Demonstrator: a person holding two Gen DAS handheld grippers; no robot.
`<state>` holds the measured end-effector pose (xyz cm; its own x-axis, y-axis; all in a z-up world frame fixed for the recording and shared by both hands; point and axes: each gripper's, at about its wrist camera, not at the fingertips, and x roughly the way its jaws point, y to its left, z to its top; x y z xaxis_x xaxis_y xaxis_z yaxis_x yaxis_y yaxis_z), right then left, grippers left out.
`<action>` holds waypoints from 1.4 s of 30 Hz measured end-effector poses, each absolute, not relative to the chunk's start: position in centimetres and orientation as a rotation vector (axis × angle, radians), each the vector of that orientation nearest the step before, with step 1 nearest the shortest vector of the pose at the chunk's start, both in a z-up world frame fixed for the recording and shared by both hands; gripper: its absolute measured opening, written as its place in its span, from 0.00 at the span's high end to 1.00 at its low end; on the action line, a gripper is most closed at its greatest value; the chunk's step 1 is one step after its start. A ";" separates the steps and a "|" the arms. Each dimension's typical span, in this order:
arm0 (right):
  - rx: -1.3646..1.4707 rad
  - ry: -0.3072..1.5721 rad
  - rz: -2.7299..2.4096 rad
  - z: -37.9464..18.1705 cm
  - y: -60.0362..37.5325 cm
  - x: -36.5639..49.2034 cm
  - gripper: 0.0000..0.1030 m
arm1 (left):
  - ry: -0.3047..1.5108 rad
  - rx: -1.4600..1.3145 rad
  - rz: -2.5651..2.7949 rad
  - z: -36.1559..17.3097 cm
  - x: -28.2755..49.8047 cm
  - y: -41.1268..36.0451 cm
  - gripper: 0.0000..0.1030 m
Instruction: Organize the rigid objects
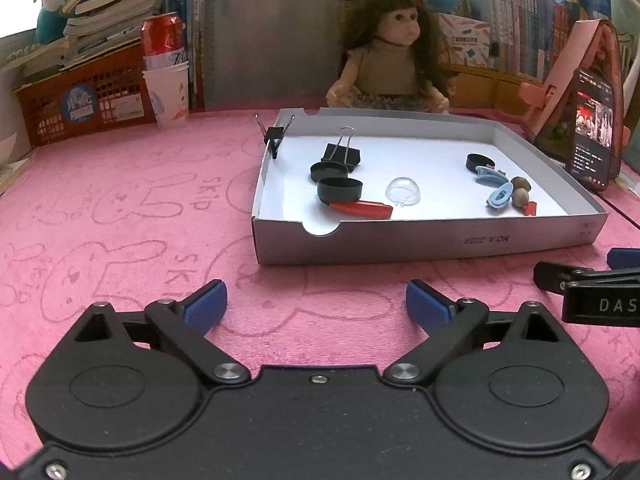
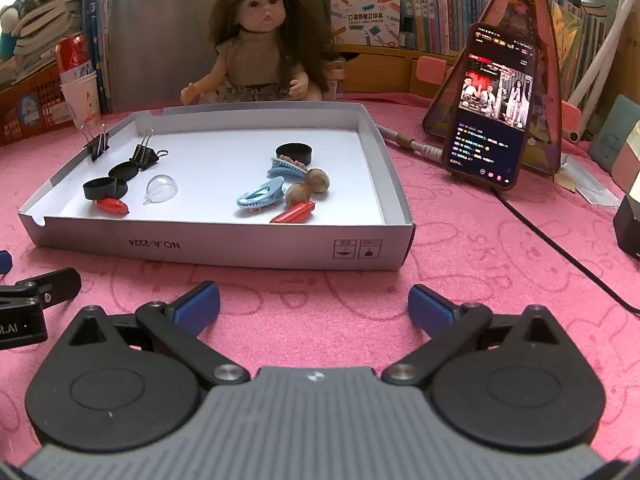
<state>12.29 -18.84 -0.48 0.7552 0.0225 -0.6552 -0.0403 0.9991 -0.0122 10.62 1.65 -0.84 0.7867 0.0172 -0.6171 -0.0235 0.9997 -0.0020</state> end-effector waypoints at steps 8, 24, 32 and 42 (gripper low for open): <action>-0.027 0.714 0.034 -0.5 -18.8 12.3 0.00 | 0.674 -0.011 0.022 -0.9 10.8 1.7 0.00; -0.026 0.714 0.034 -0.5 -18.8 12.3 0.00 | 0.675 -0.011 0.022 -0.9 10.8 1.7 0.00; -0.026 0.714 0.034 -0.5 -18.8 12.3 0.00 | 0.675 -0.011 0.023 -1.0 10.7 1.7 0.00; -0.026 0.714 0.034 -0.5 -18.8 12.3 0.00 | 0.674 -0.011 0.023 -1.0 10.7 1.7 0.00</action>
